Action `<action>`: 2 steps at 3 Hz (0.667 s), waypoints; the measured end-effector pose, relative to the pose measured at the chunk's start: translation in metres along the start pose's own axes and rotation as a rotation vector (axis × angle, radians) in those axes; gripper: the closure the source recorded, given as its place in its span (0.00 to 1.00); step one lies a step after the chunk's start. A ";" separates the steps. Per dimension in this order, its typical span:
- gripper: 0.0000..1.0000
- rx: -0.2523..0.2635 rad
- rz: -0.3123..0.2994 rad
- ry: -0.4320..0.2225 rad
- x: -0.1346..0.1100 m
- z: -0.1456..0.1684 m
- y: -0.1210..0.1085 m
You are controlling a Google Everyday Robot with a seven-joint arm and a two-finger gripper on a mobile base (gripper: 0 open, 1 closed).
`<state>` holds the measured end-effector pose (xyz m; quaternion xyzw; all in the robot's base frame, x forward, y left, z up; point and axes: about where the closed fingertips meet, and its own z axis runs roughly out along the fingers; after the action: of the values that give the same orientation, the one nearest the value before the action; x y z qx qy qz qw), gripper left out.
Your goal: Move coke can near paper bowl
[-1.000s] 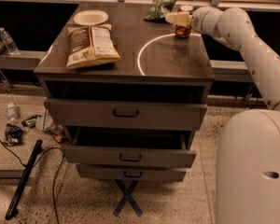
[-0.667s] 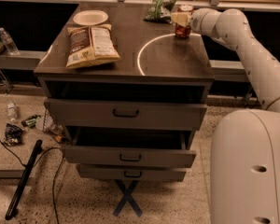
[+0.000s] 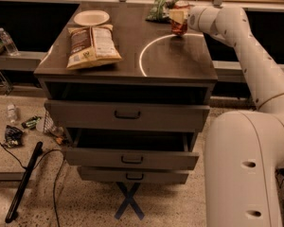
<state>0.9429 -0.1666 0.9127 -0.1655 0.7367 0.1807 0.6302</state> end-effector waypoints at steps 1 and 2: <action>1.00 -0.165 0.005 -0.060 -0.034 0.016 0.068; 1.00 -0.278 0.009 -0.077 -0.044 0.033 0.123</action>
Offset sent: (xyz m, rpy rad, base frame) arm -0.0323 0.1455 0.0623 0.1261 -0.0774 0.3358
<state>0.9201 -0.0416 0.9588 -0.2409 0.6807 0.2900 0.6281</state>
